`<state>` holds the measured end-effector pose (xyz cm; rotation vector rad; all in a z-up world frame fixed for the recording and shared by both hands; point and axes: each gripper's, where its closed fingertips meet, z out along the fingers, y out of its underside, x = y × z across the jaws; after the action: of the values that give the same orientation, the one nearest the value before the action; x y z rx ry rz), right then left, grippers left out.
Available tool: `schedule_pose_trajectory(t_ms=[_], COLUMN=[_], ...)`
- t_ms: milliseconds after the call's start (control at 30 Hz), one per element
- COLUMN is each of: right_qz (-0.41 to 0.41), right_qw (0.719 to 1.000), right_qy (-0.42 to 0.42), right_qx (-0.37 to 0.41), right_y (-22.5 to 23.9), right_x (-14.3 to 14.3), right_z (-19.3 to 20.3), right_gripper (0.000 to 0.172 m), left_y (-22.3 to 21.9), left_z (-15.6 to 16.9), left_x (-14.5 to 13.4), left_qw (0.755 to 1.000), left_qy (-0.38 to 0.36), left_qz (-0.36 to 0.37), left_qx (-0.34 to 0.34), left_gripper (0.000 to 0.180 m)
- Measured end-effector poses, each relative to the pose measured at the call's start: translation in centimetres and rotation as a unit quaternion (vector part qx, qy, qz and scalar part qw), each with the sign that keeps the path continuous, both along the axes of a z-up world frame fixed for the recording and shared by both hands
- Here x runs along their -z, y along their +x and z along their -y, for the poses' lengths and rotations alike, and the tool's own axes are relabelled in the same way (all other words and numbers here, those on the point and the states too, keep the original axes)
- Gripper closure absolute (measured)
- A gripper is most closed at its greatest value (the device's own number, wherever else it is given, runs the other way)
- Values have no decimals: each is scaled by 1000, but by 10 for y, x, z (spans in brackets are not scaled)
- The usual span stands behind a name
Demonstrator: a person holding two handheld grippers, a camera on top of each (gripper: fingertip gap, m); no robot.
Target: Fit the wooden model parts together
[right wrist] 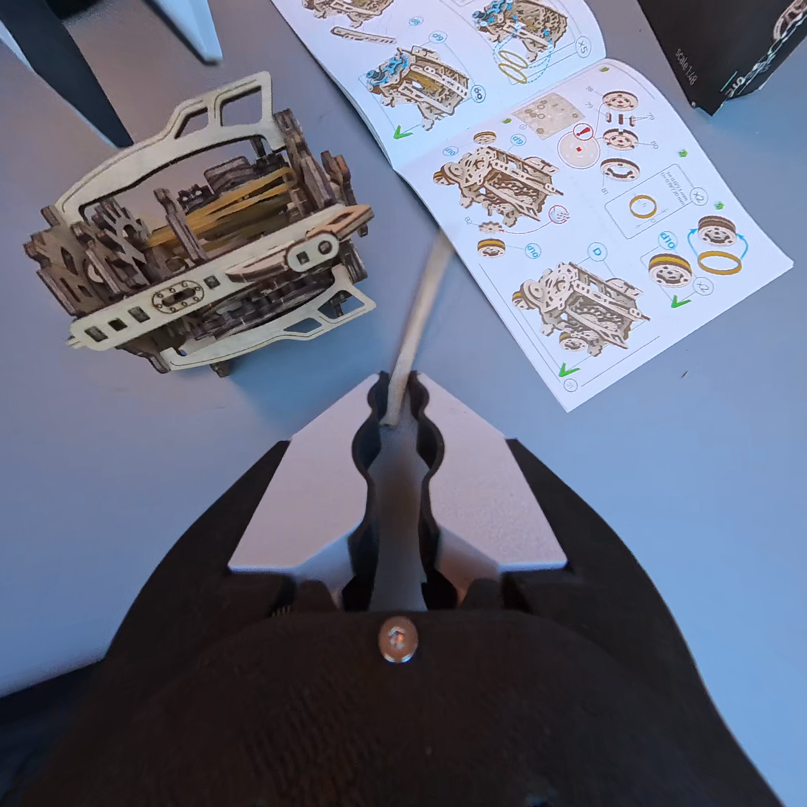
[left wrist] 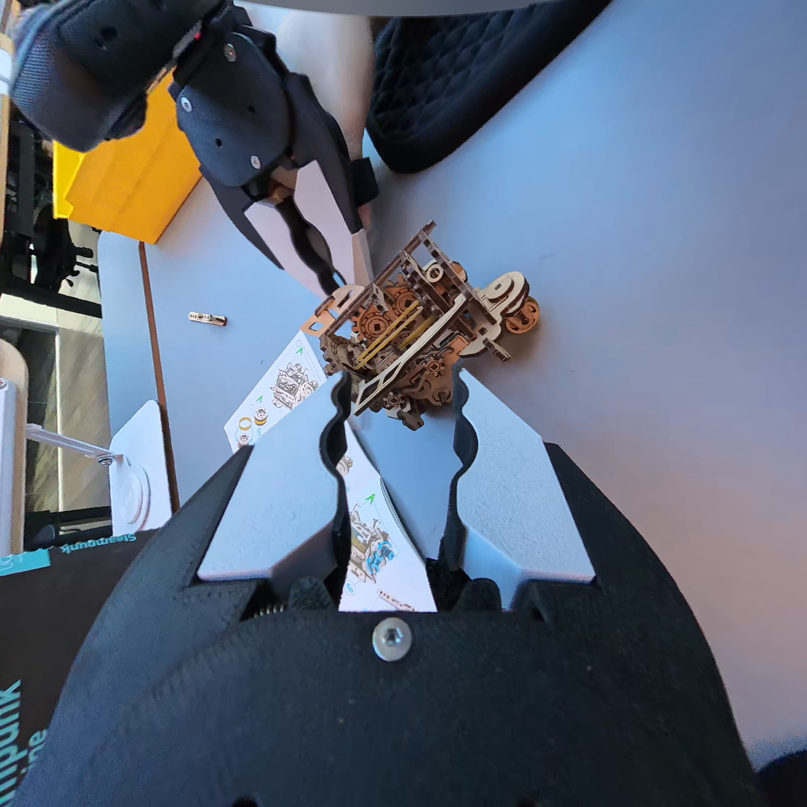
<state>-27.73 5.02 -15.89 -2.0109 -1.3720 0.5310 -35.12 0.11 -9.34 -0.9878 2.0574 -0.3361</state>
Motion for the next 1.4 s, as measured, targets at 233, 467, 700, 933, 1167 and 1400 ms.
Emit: schedule_pose_trajectory(t_ms=[233,467,700,933,1167,1400], right_qz=[29,47,128,158,178,163], right_qw=[1000,989,922,870,846,839], right_qy=[10,140,349,425,457,472], right_qx=[-3,0,-105,-195,-211,-216], right_y=[8,29,8,-29,-40,-44], right_x=[-1,-55,-116,-136,-147,-154], right_z=[-2,-17,-2,28,35,39], right_gripper=[166,166,166,166,166,166], left_y=[-9,-17,-10,4,3,1], left_z=[-12,-44,-58,-23,-3,-1], left_x=[-17,-36,-64,-63,-61,-67], left_qw=[998,977,884,867,870,876], left_qy=[-10,-135,-391,-458,-466,-448], left_qz=[40,100,163,111,79,109], left_qx=[-38,-135,-196,-164,-143,-138], left_gripper=[137,139,125,144,172,180])
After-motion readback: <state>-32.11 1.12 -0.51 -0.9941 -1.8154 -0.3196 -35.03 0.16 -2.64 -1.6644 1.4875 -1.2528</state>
